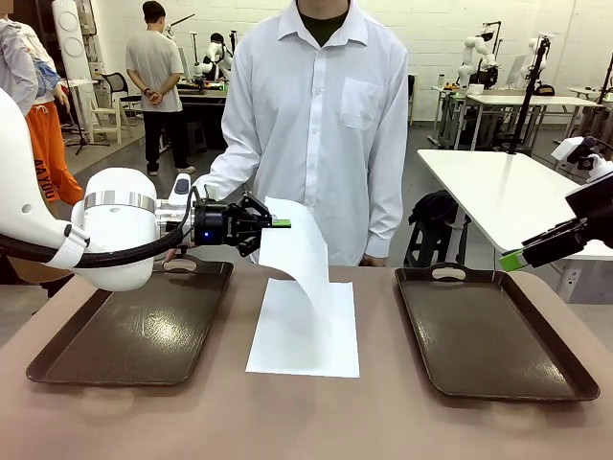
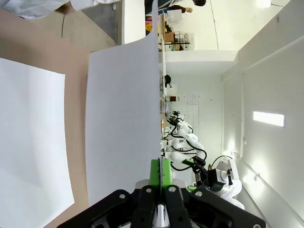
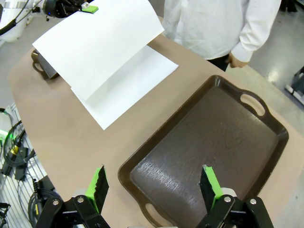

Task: Sort the A4 documents.
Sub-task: Place the A4 Paper in the designated Handle tray.

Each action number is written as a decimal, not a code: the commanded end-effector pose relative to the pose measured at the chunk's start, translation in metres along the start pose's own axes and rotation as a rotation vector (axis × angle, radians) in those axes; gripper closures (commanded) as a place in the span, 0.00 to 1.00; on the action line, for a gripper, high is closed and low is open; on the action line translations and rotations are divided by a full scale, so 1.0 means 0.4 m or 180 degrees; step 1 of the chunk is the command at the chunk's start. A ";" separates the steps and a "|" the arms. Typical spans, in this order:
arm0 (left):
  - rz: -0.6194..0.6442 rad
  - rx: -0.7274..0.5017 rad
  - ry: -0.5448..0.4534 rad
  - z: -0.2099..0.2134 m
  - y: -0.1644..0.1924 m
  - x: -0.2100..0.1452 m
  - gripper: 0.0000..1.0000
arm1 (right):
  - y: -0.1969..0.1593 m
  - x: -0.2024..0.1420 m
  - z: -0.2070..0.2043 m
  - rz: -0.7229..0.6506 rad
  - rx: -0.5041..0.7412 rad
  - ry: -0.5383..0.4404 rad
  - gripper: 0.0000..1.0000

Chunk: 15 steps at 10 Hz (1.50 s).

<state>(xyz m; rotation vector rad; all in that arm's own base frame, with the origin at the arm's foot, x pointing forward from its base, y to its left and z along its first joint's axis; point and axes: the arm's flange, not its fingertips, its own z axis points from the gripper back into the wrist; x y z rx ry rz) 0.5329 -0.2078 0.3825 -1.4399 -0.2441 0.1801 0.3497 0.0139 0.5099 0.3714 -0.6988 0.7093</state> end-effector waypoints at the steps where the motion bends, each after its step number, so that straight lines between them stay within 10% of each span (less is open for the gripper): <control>1: 0.0005 -0.0004 -0.0005 0.000 0.000 0.000 1.00 | -0.005 -0.003 -0.007 0.0008 0.0059 -0.0021 0.00; 15: -0.0407 0.0795 0.0708 0.479 -0.064 0.164 0.99 | -0.005 -0.003 -0.007 0.0008 0.0059 -0.0021 0.00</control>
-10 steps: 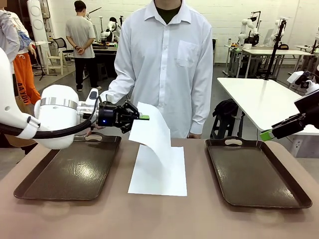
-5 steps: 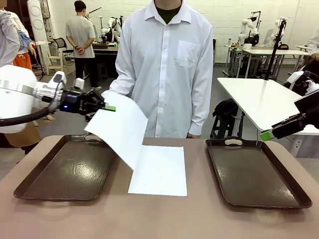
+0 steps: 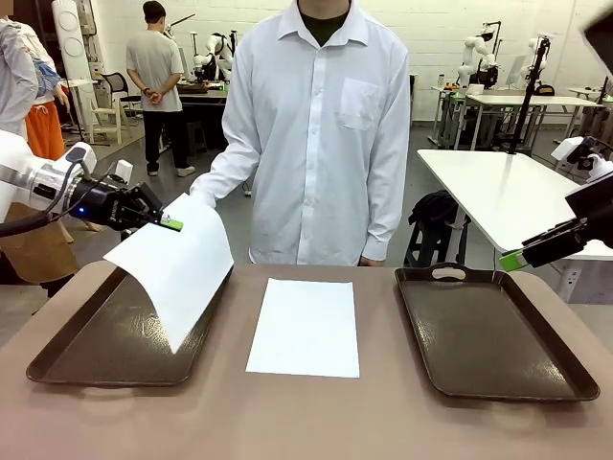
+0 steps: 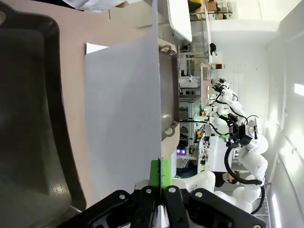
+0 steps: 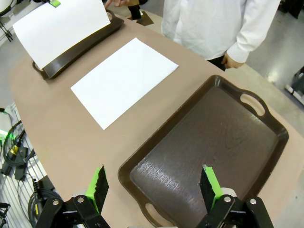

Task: Sort the A4 documents.
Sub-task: Place the A4 Paper in the designated Handle tray.

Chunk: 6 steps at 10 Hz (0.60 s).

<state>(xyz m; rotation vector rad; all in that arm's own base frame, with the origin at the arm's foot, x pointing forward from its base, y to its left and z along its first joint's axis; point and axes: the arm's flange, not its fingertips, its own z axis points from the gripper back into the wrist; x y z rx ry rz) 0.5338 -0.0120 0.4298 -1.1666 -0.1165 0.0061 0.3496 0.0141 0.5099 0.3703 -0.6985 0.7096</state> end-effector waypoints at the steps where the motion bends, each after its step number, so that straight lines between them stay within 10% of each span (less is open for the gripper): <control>1: -0.0226 -0.0057 0.0009 0.012 0.011 0.035 0.99 | -0.005 -0.003 -0.007 0.0007 0.0062 -0.0023 0.00; 6: -0.0114 0.0183 -0.0267 0.021 0.104 0.050 0.99 | -0.005 -0.003 -0.007 0.0007 0.0062 -0.0023 0.00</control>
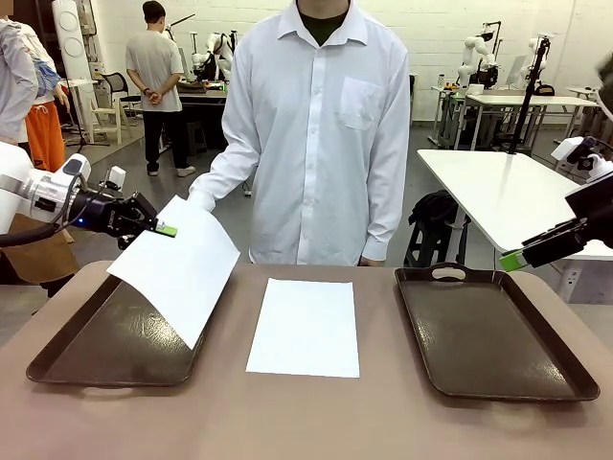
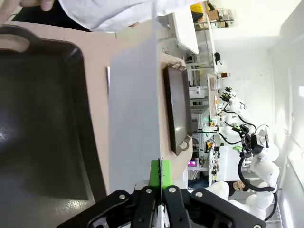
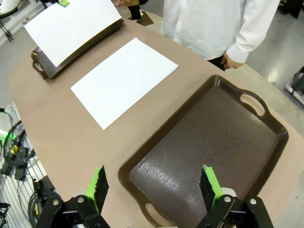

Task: Sort the A4 documents.
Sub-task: Place the A4 Paper in the designated Handle tray.

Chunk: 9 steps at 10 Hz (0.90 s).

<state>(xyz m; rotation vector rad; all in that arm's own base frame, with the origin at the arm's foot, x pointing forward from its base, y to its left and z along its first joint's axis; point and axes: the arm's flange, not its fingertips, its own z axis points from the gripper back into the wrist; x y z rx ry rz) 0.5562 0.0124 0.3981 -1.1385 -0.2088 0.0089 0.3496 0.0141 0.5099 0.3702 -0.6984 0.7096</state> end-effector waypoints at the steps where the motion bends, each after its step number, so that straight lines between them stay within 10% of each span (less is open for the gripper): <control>1: 0.0054 0.0185 0.0020 0.000 0.015 -0.001 0.99 | -0.005 -0.003 -0.007 0.0007 0.0062 -0.0023 0.00; 9: 0.0415 0.0775 -0.0039 0.039 0.151 -0.017 0.99 | -0.005 -0.003 -0.007 0.0007 0.0062 -0.0023 0.00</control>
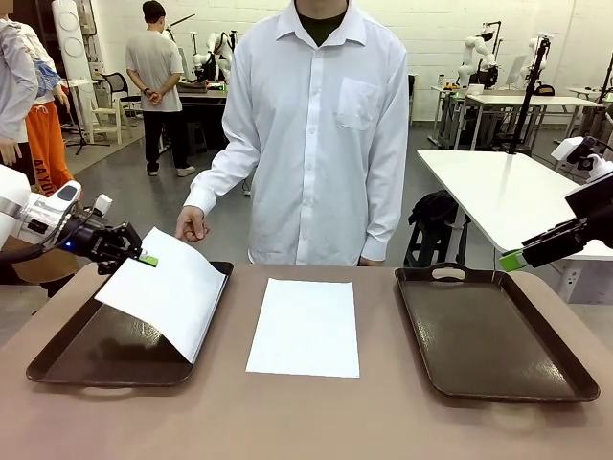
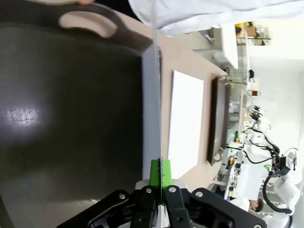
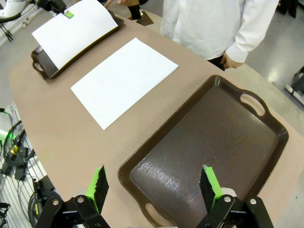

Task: Sort the A4 documents.
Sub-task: Place the A4 Paper in the designated Handle tray.

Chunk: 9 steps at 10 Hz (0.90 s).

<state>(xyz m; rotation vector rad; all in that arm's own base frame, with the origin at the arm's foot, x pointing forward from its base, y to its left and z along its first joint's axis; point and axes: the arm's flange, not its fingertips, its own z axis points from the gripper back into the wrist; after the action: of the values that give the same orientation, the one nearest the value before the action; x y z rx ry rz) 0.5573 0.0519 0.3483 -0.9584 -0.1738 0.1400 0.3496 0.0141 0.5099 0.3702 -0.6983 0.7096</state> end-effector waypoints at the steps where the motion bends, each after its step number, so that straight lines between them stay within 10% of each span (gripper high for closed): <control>1: 0.0046 0.0251 0.0136 0.002 0.002 -0.011 0.99 | -0.005 -0.003 -0.007 0.0007 0.0062 -0.0024 0.00; 9: -0.0023 0.0832 0.0177 -0.035 0.084 0.000 0.99 | -0.005 -0.003 -0.007 0.0007 0.0062 -0.0024 0.00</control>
<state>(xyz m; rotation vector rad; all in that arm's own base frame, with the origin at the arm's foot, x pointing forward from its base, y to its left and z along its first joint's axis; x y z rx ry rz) 0.5584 0.0575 0.3097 -0.7422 -0.1135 0.1072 0.3496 0.0141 0.5098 0.3702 -0.6983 0.7096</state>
